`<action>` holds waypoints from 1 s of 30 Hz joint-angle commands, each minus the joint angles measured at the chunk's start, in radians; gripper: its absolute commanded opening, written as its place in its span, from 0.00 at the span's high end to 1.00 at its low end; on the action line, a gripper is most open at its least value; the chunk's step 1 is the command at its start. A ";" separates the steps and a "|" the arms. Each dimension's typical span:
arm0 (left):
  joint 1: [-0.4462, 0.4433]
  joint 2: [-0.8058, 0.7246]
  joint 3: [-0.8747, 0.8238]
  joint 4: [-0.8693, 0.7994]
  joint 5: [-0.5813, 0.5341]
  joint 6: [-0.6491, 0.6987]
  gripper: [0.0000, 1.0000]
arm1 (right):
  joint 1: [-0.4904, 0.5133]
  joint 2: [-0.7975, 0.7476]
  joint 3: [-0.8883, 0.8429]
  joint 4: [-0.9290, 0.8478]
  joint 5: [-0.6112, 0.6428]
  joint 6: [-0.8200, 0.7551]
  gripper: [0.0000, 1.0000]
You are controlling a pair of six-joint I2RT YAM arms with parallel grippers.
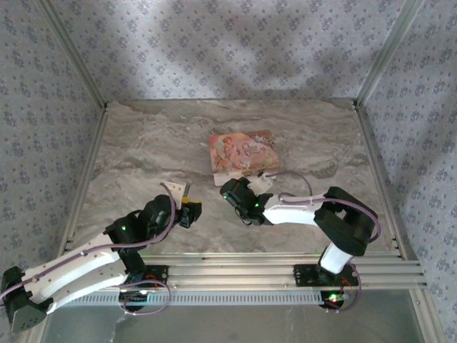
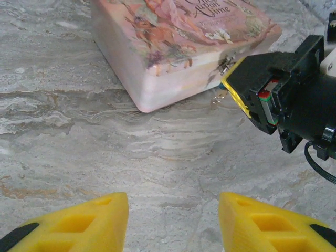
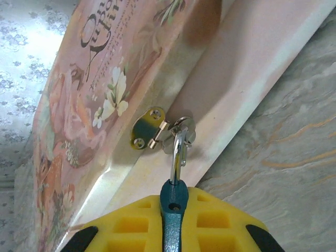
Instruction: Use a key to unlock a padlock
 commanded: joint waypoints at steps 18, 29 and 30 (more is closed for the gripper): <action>0.264 0.194 0.113 0.224 0.353 -0.021 0.47 | -0.114 -0.213 -0.214 0.159 -0.337 -0.173 1.00; 0.364 0.209 0.086 0.316 0.479 0.014 0.46 | -0.128 -0.224 -0.170 0.052 -0.375 -0.092 1.00; 0.364 0.207 0.082 0.318 0.481 0.013 0.46 | -0.126 -0.219 -0.175 0.052 -0.370 -0.080 1.00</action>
